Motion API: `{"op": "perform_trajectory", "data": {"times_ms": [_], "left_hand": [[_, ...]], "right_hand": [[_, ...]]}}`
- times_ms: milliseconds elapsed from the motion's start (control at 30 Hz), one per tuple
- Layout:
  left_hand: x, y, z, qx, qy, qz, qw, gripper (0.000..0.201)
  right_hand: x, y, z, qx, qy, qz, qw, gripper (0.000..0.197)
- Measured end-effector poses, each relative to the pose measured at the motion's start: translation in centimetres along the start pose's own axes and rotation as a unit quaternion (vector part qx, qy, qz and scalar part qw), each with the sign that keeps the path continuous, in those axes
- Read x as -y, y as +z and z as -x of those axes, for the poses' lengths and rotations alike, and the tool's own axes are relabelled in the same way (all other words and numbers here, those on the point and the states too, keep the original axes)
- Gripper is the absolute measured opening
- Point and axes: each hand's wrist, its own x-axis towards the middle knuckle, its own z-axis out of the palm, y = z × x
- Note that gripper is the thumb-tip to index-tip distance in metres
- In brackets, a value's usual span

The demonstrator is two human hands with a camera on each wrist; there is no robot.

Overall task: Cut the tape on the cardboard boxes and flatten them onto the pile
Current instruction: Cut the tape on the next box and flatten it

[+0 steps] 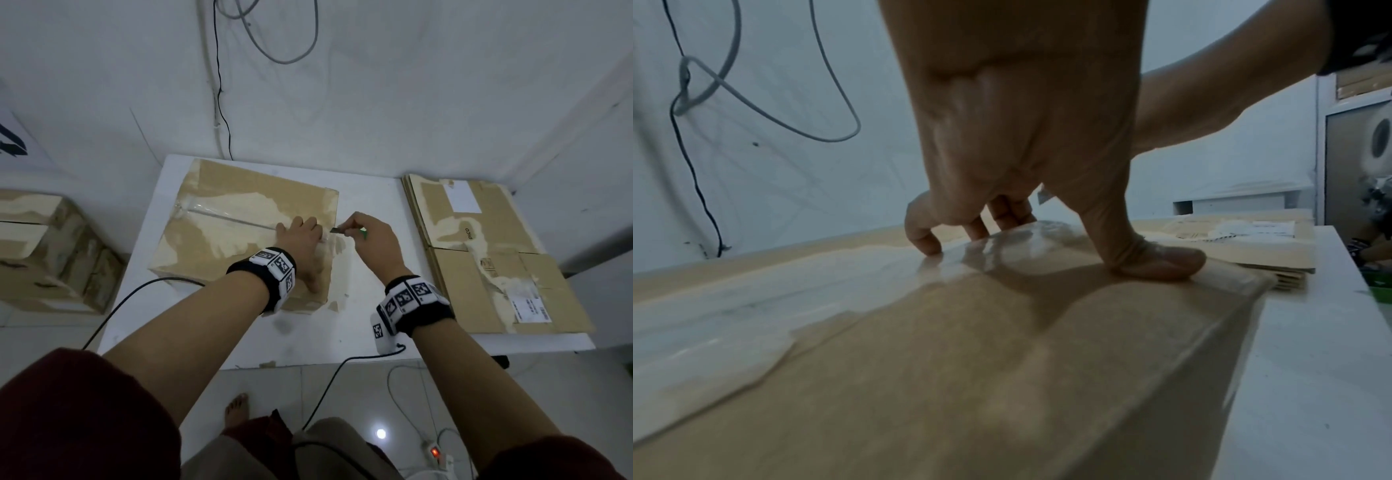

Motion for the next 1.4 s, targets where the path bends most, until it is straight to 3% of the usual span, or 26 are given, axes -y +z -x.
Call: {"op": "perform_trajectory", "data": {"times_ms": [167,300,433,567,933,1100,1400], "left_hand": [[0.0,0.2,0.3,-0.012,0.001,0.007,1.000,0.094],[0.1,0.2,0.5,-0.015,0.006,0.011,1.000,0.091],[0.2,0.3,0.5,-0.013,0.018,0.010,1.000,0.093],[0.1,0.2,0.7,-0.007,0.030,-0.002,1.000,0.097],[-0.8,-1.2,1.0,0.043,0.079,-0.060,0.994,0.102],[-0.6,-0.7,1.1,0.019,0.083,-0.038,0.996,0.081],[-1.3,-1.6,1.4,0.053,0.111,-0.112,0.986,0.108]], "right_hand": [[-0.2,1.4,-0.9,0.065,0.000,0.013,0.998,0.021],[-0.5,0.7,-1.3,0.079,-0.028,0.108,0.991,0.023],[-1.6,0.5,-1.3,0.093,0.030,-0.024,0.995,0.022],[-1.9,0.6,-0.2,0.076,0.037,-0.104,0.991,0.019],[-2.3,2.4,3.5,-0.032,0.086,-0.150,0.984,0.014],[-1.9,2.7,4.0,-0.029,0.077,-0.143,0.986,0.017],[-0.9,2.7,5.3,-0.049,0.104,-0.121,0.986,0.027]]}}
